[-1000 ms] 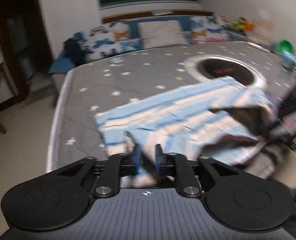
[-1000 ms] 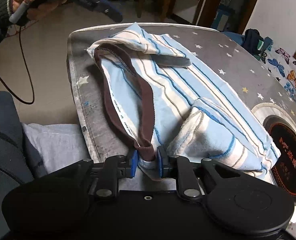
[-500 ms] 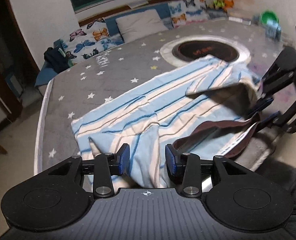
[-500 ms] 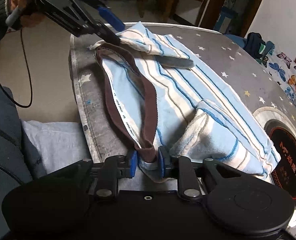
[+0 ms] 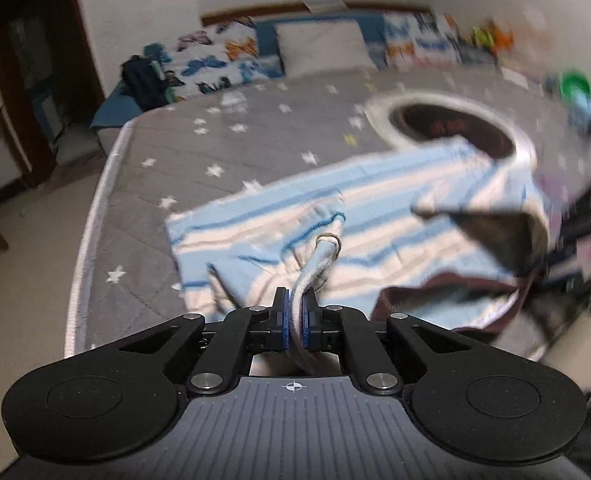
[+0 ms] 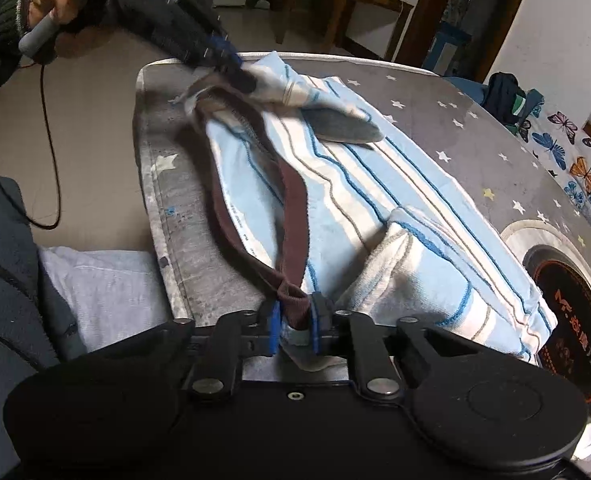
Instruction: Fold clothes
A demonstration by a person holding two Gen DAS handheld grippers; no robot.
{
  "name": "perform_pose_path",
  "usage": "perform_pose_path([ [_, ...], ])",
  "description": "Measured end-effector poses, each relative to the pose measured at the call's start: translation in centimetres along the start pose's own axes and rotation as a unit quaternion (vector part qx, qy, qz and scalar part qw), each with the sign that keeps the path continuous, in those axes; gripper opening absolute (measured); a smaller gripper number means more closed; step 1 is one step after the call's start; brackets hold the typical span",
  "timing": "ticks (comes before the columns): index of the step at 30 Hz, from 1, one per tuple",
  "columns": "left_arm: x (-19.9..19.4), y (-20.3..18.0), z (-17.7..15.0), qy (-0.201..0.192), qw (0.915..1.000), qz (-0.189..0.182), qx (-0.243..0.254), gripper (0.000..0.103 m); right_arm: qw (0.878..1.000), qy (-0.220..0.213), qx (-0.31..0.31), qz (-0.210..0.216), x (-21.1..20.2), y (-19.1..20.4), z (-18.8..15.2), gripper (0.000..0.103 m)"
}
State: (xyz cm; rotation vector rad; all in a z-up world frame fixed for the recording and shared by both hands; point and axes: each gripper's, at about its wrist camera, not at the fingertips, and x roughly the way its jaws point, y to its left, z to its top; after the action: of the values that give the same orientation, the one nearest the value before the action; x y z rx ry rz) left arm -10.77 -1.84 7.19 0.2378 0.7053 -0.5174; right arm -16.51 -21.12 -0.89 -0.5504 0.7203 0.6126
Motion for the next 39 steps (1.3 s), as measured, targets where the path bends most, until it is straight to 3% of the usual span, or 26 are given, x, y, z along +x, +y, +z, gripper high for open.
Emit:
perform_pose_path([
  [5,-2.3,2.9,-0.2,-0.032,0.9957,-0.014,-0.086,0.006,1.0,-0.018,0.009,-0.01,-1.4,-0.5,0.8,0.008],
  [9,-1.9,2.8,-1.3,-0.008,0.9955,-0.008,-0.094,0.006,1.0,-0.021,0.005,-0.016,-1.8,-0.5,1.2,0.008],
  [16,-0.4,0.8,-2.3,0.014,0.9993,0.026,-0.024,0.012,1.0,-0.004,0.001,-0.01,-0.3,0.3,0.9,0.008],
  [18,-0.5,0.0,-2.1,0.011,0.9994,0.032,0.001,0.034,1.0,0.0,-0.001,-0.01,-0.1,0.4,0.8,0.008],
  [19,-0.6,-0.4,-2.0,0.008,0.9992,0.036,0.015,0.039,1.0,0.001,-0.001,-0.01,-0.1,0.4,0.8,0.008],
  [25,-0.3,-2.7,-2.0,-0.005,0.9938,0.045,0.102,0.047,1.0,0.003,0.003,-0.01,-0.1,0.2,0.9,0.008],
  [32,1.0,-5.2,-1.5,-0.007,0.9822,0.058,0.178,0.047,1.0,0.004,0.005,-0.007,0.0,0.1,0.8,0.008],
  [34,2.2,-5.2,-1.0,0.002,0.9826,0.051,0.178,0.037,1.0,0.002,0.008,-0.006,-0.1,0.0,0.8,0.008],
  [35,2.3,-4.9,-0.8,0.008,0.9842,0.046,0.171,0.015,1.0,0.002,0.009,-0.005,-0.2,-0.1,0.7,0.008],
  [36,2.5,-4.6,-0.7,0.014,0.9856,0.04,0.164,0.01,1.0,0.002,0.006,-0.004,-0.3,0.0,0.8,0.008],
  [39,2.1,-2.9,0.2,0.011,0.9919,0.028,0.124,0.008,1.0,-0.003,-0.005,-0.007,-0.8,-0.1,1.1,0.008],
])
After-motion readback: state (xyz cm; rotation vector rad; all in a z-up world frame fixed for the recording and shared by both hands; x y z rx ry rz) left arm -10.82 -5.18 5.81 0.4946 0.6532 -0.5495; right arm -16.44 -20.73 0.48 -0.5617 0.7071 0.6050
